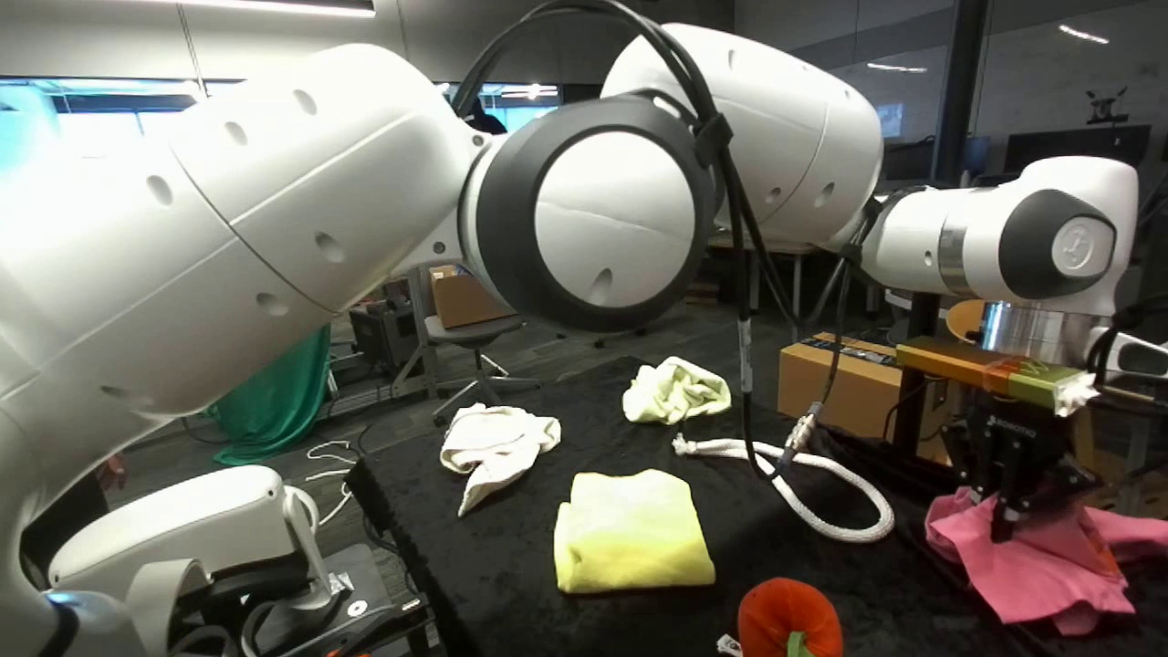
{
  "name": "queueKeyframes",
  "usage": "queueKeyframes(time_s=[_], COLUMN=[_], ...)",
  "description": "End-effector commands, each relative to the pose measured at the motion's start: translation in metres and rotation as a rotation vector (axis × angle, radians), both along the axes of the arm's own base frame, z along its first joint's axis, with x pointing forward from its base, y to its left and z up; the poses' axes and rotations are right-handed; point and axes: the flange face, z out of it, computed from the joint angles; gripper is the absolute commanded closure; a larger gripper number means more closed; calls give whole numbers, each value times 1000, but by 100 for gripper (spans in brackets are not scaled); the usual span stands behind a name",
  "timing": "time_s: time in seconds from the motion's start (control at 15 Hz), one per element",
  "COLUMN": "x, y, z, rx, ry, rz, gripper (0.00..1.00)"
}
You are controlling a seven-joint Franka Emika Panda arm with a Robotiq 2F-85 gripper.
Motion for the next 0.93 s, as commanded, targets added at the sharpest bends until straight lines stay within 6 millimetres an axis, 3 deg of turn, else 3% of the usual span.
queueKeyframes(time_s=[0.0, 0.2, 0.4, 0.87], x=[-20, -42, -62, -86], y=[-15, -32, -32, 23], z=[27, 38, 57, 134], rx=[50, 84, 119, 139], ry=[-3, 1, -21, -207], rz=[-15, -72, -73, 123], gripper=[92, 92, 92, 92])
